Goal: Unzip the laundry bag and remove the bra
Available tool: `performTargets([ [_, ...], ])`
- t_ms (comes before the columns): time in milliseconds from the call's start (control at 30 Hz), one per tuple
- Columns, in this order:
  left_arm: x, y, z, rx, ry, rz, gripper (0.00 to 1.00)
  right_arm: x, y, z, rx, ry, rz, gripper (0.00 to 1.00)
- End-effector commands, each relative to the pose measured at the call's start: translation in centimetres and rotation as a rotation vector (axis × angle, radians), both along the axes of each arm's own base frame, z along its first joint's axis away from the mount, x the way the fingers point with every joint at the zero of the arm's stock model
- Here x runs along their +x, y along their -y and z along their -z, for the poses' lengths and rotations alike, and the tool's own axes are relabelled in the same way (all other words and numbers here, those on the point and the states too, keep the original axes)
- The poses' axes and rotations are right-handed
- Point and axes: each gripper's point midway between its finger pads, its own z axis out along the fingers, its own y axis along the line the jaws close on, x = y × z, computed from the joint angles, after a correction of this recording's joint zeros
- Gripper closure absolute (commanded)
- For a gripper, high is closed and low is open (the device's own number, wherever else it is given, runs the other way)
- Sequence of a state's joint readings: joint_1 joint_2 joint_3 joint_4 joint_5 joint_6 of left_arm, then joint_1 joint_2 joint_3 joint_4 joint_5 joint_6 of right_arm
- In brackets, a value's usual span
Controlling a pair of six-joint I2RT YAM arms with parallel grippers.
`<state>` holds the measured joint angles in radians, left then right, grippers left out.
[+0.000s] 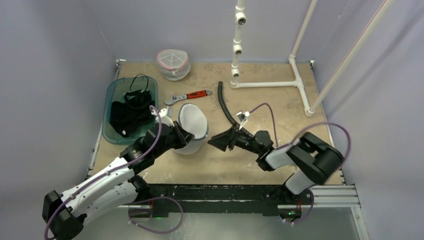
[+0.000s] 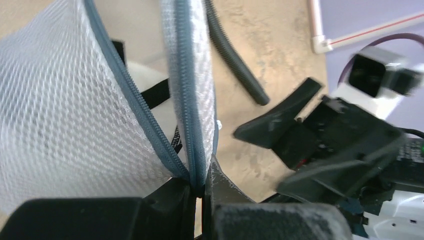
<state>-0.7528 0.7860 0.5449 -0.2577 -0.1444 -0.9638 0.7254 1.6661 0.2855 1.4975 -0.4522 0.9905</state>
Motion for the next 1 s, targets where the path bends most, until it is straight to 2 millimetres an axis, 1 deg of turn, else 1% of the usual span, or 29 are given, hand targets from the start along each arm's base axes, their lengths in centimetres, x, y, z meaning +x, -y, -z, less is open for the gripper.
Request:
performTargets([
  [0,0.6,1.8,-8.2,-0.106,0.199,0.1,1.0,1.1,1.7,-9.3,0.077,0.414,0.12,0.26],
  [100,0.4,2.5,-10.5,-0.14,0.262,0.144,1.0,1.6,2.6,-10.7,-0.008,0.449,0.165,0.25],
  [133,0.3,2.7,-11.2,-0.161,0.284,0.159,1.0,1.3,2.9,-10.8,-0.019,0.452,0.164,0.24],
  [200,-0.1,3.2,-12.8,-0.226,0.321,0.18,1.0,1.1,3.6,-11.8,0.005,0.425,0.194,0.2],
  [233,-0.2,3.4,-13.5,-0.258,0.335,0.188,1.0,1.1,3.8,-12.3,-0.004,0.413,0.189,0.17],
  [300,-0.4,3.7,-15.1,-0.317,0.366,0.193,1.0,0.7,3.6,-12.1,-0.045,0.401,0.127,0.15],
  [333,-0.5,3.9,-16.0,-0.347,0.388,0.205,1.0,0.2,3.8,-12.4,-0.03,0.404,0.12,0.15],
  [400,-1.2,4.5,-17.2,-0.392,0.418,0.252,1.0,-0.5,4.7,-13.5,0.041,0.408,0.146,0.15],
  [500,-2.2,4.9,-18.6,-0.406,0.46,0.324,1.0,0.0,5.9,-14.6,0.046,0.394,0.197,0.15],
  [533,-2.8,5.1,-19.0,-0.405,0.483,0.362,1.0,0.2,6.3,-14.6,0.036,0.376,0.209,0.15],
  [600,-3.9,5.7,-19.0,-0.392,0.514,0.45,1.0,1.0,7.1,-14.8,0.011,0.345,0.257,0.16],
  [667,-4.5,6.1,-18.5,-0.375,0.518,0.504,1.0,2.0,7.7,-14.6,-0.026,0.305,0.288,0.16],
  [767,-5.5,6.5,-18.0,-0.373,0.537,0.574,1.0,2.9,8.2,-14.0,-0.053,0.233,0.281,0.16],
  [833,-5.9,6.5,-18.1,-0.384,0.555,0.596,1.0,2.9,8.2,-13.9,-0.047,0.193,0.248,0.17],
  [900,-6.5,7.0,-18.0,-0.384,0.567,0.651,1.0,3.0,8.4,-14.5,-0.043,0.193,0.229,0.18],
  [967,-6.4,7.5,-17.5,-0.367,0.556,0.676,1.0,3.3,8.4,-14.7,-0.057,0.185,0.218,0.18],
])
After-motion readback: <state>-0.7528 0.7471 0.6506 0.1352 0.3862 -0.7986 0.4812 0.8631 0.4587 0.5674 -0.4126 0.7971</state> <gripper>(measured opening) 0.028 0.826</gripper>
